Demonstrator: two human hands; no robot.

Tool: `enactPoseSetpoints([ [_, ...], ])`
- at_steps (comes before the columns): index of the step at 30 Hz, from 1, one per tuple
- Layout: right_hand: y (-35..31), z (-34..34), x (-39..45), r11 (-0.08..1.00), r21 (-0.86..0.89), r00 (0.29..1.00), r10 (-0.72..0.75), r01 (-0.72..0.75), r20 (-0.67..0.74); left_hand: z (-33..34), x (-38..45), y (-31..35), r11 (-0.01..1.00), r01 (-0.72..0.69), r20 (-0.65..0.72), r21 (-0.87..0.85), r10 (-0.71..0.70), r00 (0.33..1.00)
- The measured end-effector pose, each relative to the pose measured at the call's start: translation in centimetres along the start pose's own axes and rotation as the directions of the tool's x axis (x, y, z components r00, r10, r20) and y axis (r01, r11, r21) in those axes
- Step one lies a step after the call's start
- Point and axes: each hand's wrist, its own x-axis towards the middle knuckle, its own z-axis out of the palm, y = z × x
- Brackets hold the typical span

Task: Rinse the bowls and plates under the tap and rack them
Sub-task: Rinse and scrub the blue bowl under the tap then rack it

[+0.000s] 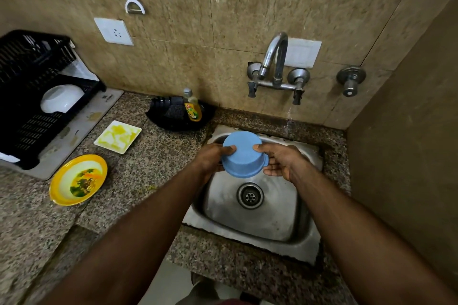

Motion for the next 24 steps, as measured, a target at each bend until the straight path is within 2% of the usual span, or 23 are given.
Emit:
enactPoseSetpoints([
  [5,0.5,0.8,-0.1,0.999,-0.02,0.997,0.044,-0.043,0.069,-0.8,-0.1,-0.8,0.999,0.036,-0.031,0.01,-0.036,0.999],
  [9,0.1,2.2,0.1,1.0,0.009,0.994,0.029,-0.03,0.105,-2.8,-0.7,0.0,0.999,-0.019,-0.045,-0.04,0.017,0.999],
  [11,-0.4,3.1,0.3,0.999,0.036,0.992,0.027,-0.031,0.122,-4.6,-0.9,0.9,0.999,-0.037,-0.077,-0.013,0.036,0.996],
  [15,-0.6,6.3,0.6,0.998,0.015,0.992,0.055,-0.058,0.118,-10.1,-1.4,1.4,0.988,0.009,-0.186,0.156,0.02,0.982],
  [19,-1.6,12.4,0.9,0.996,0.032,0.985,0.077,-0.083,0.153,-16.8,-2.7,1.7,0.976,0.041,-0.282,0.216,0.022,0.959],
  [22,-3.6,18.8,1.3,0.996,0.048,0.976,0.061,-0.072,0.21,-22.7,-3.5,2.7,0.943,0.006,-0.322,0.332,0.107,0.941],
  [24,-5.3,24.4,1.9,0.998,0.033,0.962,0.047,-0.058,0.267,-27.7,-4.1,4.4,0.879,-0.024,-0.354,0.476,0.216,0.91],
])
